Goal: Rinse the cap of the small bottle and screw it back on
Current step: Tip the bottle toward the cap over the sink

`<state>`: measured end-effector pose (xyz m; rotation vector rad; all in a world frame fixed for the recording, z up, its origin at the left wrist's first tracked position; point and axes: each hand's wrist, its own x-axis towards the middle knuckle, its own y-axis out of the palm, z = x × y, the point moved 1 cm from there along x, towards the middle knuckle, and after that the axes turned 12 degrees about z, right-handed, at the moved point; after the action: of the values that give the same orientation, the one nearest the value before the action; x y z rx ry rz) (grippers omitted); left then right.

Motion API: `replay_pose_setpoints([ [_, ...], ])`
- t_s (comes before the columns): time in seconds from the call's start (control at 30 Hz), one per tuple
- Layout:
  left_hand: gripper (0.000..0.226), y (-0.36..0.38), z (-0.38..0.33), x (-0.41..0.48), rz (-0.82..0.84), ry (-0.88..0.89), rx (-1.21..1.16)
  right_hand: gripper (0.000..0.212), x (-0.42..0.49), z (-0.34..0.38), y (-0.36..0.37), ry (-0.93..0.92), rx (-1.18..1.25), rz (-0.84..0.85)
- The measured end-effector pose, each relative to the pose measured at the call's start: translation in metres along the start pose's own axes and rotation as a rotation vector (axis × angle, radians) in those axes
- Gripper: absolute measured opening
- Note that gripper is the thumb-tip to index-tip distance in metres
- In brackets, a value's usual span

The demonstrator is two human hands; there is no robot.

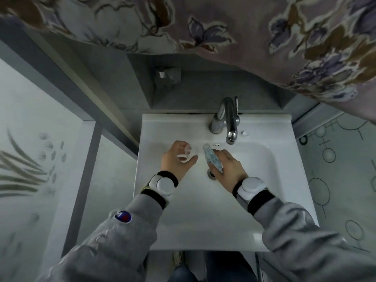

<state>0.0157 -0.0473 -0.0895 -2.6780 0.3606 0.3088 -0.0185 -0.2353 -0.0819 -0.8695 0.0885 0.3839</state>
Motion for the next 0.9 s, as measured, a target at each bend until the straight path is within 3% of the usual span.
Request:
replay_pose_setpoints([
  [0.37, 0.030, -0.008, -0.016, -0.062, -0.031, 0.136, -0.166, 0.043, -0.048, 0.039, -0.009, -0.077, -0.200, -0.017],
  [0.9, 0.032, -0.015, -0.023, -0.099, -0.020, 0.176, -0.199, 0.044, -0.078, 0.064, -0.021, 0.011, -0.536, -0.001],
])
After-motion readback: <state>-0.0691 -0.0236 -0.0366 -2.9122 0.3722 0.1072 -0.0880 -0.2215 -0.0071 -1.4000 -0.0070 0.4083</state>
